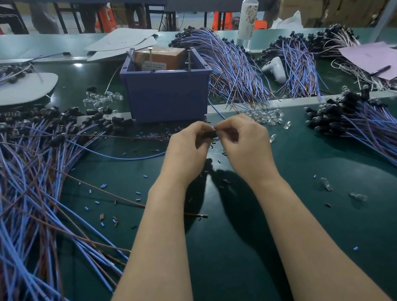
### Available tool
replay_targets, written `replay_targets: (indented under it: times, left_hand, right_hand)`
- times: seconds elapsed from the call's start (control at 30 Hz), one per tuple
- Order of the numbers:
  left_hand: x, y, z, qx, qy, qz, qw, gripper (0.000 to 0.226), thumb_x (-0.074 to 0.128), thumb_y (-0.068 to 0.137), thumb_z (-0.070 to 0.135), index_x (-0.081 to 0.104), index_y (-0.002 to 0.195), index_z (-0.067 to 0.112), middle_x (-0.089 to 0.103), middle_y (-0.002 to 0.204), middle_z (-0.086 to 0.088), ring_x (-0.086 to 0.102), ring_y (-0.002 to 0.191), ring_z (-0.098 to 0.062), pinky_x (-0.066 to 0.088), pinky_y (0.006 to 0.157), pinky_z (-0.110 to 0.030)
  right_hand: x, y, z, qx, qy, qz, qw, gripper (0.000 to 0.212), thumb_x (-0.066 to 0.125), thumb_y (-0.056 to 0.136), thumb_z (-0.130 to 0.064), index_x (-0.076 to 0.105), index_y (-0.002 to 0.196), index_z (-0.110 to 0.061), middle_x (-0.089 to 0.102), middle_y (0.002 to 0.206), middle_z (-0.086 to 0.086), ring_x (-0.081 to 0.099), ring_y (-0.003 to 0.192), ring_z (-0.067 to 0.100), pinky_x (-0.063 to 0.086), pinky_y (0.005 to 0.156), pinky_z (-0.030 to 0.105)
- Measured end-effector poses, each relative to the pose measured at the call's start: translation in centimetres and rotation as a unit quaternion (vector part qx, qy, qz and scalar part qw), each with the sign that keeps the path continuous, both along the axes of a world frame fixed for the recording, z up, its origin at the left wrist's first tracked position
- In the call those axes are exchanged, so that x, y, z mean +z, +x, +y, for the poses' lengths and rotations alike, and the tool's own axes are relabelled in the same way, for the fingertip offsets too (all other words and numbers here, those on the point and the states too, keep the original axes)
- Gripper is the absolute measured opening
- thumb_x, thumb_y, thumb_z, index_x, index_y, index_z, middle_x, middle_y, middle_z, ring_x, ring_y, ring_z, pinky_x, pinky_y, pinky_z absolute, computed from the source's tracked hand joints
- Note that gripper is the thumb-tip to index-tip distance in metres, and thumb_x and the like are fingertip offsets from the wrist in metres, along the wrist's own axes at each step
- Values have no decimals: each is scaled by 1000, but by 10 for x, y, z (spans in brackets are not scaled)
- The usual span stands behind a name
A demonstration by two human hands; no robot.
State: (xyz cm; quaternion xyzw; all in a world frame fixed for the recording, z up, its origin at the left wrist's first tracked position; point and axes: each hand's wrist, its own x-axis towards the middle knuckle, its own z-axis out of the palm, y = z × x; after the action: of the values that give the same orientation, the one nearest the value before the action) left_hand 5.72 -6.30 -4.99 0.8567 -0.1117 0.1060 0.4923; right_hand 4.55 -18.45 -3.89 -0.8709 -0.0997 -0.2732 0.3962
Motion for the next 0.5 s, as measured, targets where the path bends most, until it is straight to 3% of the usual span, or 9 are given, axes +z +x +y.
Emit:
replay_targets:
  times: [0.17,0.27,0.33,0.4,0.5]
  left_hand:
    - [4,-1,1,-6,26,-18,999,19,59,91,9,67,107,14,71,98,1,55,71,2,38,69,-1]
    - [5,-2,1,-3,10,-7,1000,16,61,91,18,67,106,18,73,91,1,62,79,-10,47,88,-26]
    - [6,-2,2,2,13,6,1000,14,61,92,23,67,104,22,73,86,5,64,91,-17,43,98,-42]
    - [7,-3,3,-7,11,11,1000,13,60,92,23,67,103,22,73,87,6,65,94,-18,43,98,-45]
    - [9,-4,3,-13,-10,3,1000,15,60,91,16,68,103,15,73,89,0,67,86,-16,50,88,-32]
  right_hand:
    - [1,0,-2,7,95,37,995,9,63,86,-5,66,91,-12,64,79,-7,61,74,6,46,73,9]
    - [2,3,-4,25,234,85,968,8,64,87,-5,64,88,-13,66,80,-3,62,75,9,51,75,17]
    - [2,3,-5,43,328,114,937,9,63,88,-3,66,86,-12,67,78,1,63,72,9,52,72,17]
    - [0,2,-4,59,390,134,909,11,63,87,-2,67,84,-11,67,76,1,64,69,6,52,69,14]
    - [-4,5,-3,64,407,153,898,11,64,87,-4,68,82,-14,68,74,1,63,70,7,52,66,14]
